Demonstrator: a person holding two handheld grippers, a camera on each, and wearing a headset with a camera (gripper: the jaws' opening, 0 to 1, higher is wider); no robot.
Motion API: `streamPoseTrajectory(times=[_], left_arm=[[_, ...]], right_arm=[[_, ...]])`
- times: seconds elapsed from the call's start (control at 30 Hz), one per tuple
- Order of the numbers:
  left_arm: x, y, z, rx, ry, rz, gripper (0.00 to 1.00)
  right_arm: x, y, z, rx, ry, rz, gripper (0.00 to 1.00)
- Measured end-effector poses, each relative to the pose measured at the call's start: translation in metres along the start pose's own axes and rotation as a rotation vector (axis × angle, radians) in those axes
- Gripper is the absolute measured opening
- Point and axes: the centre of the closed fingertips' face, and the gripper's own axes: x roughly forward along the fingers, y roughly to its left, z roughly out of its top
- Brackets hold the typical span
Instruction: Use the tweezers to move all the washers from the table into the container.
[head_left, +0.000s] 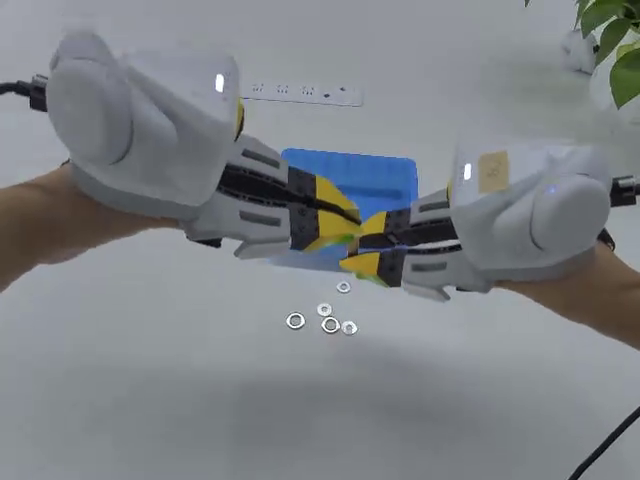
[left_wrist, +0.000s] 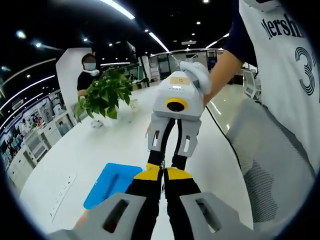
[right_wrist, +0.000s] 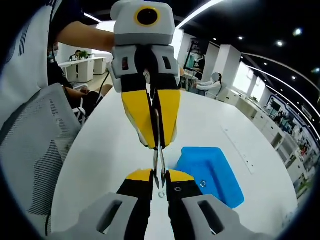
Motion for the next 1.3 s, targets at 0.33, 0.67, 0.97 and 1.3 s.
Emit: streamPoseTrajectory(times=[0.33, 0.67, 0.97, 1.3], left_arm=[[0.003, -0.034, -0.016, -0.036, 0.035, -0.042, 0.05], [0.014, -0.034, -0.028, -0.079, 0.040, -0.052, 0.05], [0.021, -0.024, -0.037, -0.090, 0.055, -0.044, 0.06], [0.028, -0.023, -0.043, -0.092, 0.066, -0.053, 0.06]], right_arm=[[0.006, 0.039, -0.013, 0.045, 0.003, 0.038, 0.11], [0.010, 0.042, -0.030, 0.065, 0.028, 0.029, 0.11], [0.018, 0.032, -0.037, 0.056, 0.047, 0.011, 0.12], [0.019, 0.032, -0.046, 0.073, 0.066, 0.015, 0.12]])
